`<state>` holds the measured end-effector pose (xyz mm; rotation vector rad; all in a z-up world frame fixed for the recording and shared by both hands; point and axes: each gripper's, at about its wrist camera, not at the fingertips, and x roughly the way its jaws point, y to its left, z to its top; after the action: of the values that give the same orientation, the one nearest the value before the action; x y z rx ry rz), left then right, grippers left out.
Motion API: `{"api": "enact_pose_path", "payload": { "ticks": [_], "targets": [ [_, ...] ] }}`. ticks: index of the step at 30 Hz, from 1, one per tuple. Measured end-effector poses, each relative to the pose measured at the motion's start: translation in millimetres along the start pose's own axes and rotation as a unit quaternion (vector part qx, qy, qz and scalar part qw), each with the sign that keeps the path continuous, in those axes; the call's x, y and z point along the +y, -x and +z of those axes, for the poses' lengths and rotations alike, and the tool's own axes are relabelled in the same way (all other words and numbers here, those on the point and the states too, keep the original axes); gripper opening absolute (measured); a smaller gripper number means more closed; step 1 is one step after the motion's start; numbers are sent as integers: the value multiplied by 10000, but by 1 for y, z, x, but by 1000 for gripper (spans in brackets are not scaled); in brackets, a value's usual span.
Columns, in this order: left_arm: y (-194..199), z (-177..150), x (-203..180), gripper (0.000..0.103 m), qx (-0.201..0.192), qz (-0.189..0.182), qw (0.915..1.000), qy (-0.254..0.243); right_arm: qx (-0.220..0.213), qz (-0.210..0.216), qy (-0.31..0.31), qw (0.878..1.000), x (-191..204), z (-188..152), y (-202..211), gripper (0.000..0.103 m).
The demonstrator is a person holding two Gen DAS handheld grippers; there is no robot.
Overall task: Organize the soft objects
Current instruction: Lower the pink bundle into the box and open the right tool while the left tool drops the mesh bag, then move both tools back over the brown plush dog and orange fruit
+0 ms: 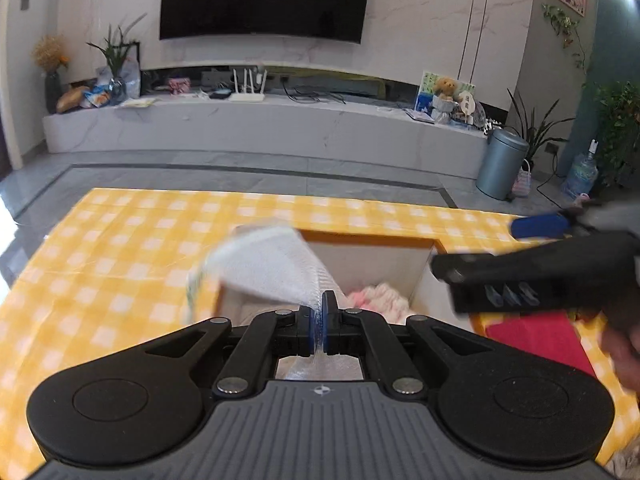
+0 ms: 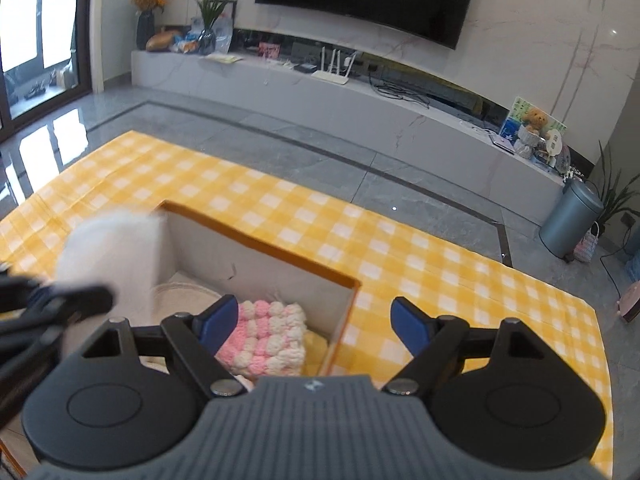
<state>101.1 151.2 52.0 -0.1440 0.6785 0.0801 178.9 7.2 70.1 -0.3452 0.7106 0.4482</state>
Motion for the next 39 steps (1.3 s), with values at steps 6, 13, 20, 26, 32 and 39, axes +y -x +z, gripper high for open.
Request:
{"api": "enact_pose_path", "payload": {
  "ticks": [6, 13, 20, 26, 32, 39],
  "targets": [
    [-58, 13, -9, 4, 617, 385, 9970, -260, -43, 106, -326, 9994, -23, -8, -6, 82],
    [-83, 4, -4, 9, 1020, 706, 9922, 147, 127, 500, -470, 9976, -30, -24, -18, 82],
    [-78, -2, -3, 74, 986, 734, 9919, 323, 75, 530, -602, 9968, -34, -33, -18, 82],
    [-60, -1, -20, 93, 812, 869, 9928, 159, 82, 507, -561, 9971, -34, -35, -10, 82],
    [-34, 12, -1, 92, 463, 277, 9943, 917, 69, 612, -497, 9969, -27, -35, -4, 82],
    [-12, 23, 13, 92, 1, 366, 9902, 1349, 38, 635, -390, 9972, -16, -31, 3, 82]
  ]
}}
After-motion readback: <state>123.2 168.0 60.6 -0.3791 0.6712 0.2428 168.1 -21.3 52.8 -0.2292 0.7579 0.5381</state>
